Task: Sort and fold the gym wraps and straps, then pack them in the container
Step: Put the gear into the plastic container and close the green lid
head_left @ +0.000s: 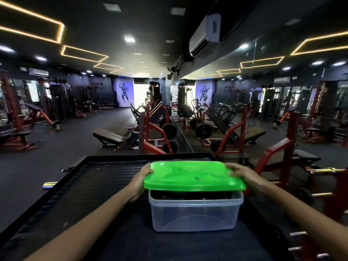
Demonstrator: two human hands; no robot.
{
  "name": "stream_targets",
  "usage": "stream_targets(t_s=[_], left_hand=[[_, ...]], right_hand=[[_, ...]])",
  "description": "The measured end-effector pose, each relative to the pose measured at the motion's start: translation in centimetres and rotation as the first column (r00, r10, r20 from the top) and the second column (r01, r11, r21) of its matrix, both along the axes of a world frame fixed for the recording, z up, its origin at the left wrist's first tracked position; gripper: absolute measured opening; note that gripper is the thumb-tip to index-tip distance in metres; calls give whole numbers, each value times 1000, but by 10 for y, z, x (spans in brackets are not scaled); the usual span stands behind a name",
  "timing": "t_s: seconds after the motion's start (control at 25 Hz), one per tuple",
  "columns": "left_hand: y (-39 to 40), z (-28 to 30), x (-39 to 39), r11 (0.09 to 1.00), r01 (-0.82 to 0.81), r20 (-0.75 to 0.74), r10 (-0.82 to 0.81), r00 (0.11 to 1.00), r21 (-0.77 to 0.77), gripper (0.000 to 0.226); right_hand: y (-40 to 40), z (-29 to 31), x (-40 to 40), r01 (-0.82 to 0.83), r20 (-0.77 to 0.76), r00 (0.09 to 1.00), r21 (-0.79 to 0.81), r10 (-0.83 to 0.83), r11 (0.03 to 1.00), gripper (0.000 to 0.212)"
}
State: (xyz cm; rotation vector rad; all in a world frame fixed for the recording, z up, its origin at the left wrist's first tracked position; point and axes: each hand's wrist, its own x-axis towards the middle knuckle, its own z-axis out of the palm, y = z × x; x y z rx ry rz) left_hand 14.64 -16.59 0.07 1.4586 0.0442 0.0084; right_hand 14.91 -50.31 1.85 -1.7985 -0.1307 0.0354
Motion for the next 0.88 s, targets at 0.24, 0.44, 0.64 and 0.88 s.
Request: stream_targets(t_s=[0.24, 0.44, 0.64, 0.88], left_hand=[[-1, 11, -25, 999, 20, -11, -20, 1000, 32, 49], [5, 12, -30, 989, 72, -56, -65, 996, 131, 32], [-6, 23, -33, 935, 29, -86, 2, 996, 353, 26], [-17, 7, -41, 899, -91, 48, 78, 996, 429, 28]], right_hand=[[5, -23, -11, 17, 168, 985, -342, 43, 940, 41], [0, -28, -23, 41, 127, 992, -288, -4, 957, 44], [3, -27, -25, 132, 60, 991, -170, -123, 977, 44], [3, -42, -39, 141, 178, 979, -256, -97, 956, 46]])
